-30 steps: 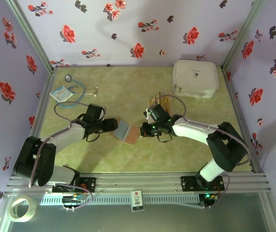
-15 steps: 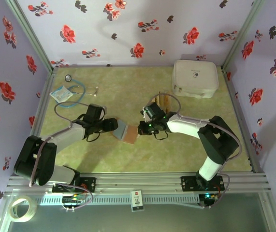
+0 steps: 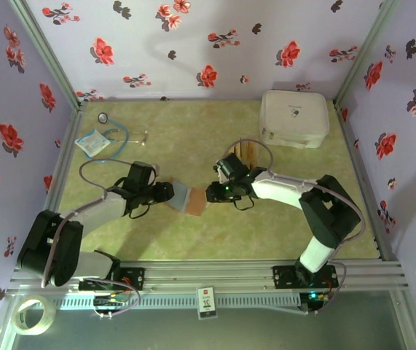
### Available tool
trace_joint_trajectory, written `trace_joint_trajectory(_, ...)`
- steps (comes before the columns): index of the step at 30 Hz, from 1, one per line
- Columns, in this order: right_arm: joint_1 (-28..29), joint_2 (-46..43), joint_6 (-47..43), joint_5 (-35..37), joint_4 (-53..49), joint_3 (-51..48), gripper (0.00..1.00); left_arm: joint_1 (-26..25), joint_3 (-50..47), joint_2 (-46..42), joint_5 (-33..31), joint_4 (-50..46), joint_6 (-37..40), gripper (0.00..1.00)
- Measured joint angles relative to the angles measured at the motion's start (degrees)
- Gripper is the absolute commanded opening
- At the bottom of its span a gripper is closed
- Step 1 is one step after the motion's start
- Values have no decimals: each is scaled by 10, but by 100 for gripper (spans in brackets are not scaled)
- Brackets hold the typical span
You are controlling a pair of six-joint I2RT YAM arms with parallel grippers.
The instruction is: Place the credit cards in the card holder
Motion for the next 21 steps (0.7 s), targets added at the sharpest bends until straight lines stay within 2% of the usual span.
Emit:
trace_joint_trajectory(5,0,-45,7,1,0,2,36,0,-10,-16,3,5,-7,42)
trace_joint_trajectory(10,17,-45,25,0,7,22,32,0,-17,-28,4,5,-14,42)
trace_joint_trajectory(16,62,17,48,0,45,45,22,0,-17,-39,5,5,-17,43)
trace_joint_trajectory(21,70,55,64,0,71,37,18,0,-17,-44,8,5,-19,41)
